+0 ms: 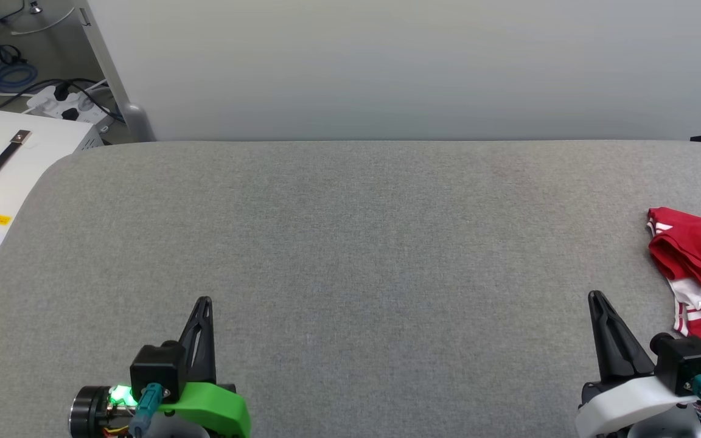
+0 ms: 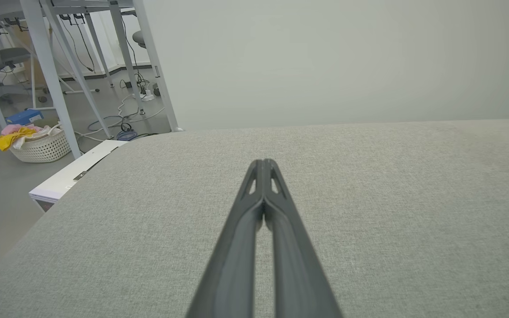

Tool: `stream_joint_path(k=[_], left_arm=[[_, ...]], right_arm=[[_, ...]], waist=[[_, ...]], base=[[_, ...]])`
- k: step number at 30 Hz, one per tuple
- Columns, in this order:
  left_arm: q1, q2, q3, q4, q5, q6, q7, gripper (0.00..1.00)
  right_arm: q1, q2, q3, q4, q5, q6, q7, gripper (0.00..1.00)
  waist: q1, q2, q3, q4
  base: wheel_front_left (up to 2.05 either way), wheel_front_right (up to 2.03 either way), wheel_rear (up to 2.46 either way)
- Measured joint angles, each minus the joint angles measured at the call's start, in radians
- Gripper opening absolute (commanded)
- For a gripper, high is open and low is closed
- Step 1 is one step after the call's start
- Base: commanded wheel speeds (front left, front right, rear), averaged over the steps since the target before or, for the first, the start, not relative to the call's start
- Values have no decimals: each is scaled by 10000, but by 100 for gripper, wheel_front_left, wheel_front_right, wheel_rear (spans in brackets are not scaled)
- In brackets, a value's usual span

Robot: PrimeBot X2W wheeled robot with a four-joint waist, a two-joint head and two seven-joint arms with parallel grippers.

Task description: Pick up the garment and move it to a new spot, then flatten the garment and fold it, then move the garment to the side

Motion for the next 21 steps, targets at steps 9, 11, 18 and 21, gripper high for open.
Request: stream_joint_path(k=[9, 11, 18, 21], left_arm=[[-66, -42, 88, -13, 17, -13, 176, 0], [-98, -52, 104, -21, 42, -15, 199, 0], [-142, -73, 157, -46, 100, -88, 362, 0], [-148, -82, 184, -54, 102, -90, 420, 0]], right_arm=[[-96, 19, 15, 15, -92, 0, 186, 0], [-104, 27, 19, 19, -127, 0, 211, 0], [-178, 38, 27, 40, -180, 0, 351, 0], [-214, 42, 31, 48, -255, 0, 428, 0]], waist=[[0, 0, 10, -28], [0, 0, 12, -34], [1, 0, 20, -56], [0, 0, 23, -65]], base=[[0, 0, 0], [0, 0, 0], [0, 0, 0], [0, 0, 0]])
